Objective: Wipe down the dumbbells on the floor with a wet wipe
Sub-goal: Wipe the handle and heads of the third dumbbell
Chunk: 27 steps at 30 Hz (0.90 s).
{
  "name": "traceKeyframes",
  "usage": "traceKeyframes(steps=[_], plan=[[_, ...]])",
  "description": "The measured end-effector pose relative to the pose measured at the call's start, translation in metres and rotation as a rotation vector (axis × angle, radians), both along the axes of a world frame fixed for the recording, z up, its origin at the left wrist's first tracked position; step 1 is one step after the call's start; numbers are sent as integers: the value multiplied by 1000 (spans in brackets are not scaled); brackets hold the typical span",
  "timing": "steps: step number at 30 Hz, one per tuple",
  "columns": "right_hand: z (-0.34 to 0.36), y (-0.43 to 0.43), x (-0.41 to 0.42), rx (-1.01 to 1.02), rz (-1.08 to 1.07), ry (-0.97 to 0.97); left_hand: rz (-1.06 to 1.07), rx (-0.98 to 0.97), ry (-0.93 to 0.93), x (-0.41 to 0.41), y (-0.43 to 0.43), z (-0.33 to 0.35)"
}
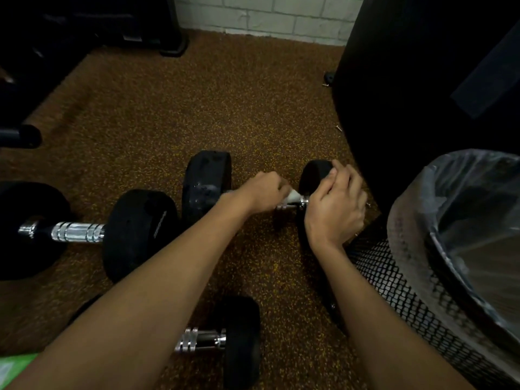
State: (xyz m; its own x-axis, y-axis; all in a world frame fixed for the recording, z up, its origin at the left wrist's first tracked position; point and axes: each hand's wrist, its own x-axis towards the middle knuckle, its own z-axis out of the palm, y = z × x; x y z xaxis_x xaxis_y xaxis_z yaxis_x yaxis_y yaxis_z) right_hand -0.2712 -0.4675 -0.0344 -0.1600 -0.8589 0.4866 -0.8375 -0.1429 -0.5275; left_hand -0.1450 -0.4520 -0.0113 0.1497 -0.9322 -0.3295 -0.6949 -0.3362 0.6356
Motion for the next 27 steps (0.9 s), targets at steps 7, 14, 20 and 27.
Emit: traceKeyframes(steps=[7,14,20,27], plan=[[-5,-1,0,-38,-20,0,53,170,-234,-3,-27,-13],[-5,0,-1,-42,-16,-14,116,-232,-161,-12,-6,-21],[-6,0,0,-55,-19,-16,148,-58,-113,-6,-18,-20],[-7,1,-1,-62,-13,-23,-140,-339,-151,-5,12,-33]])
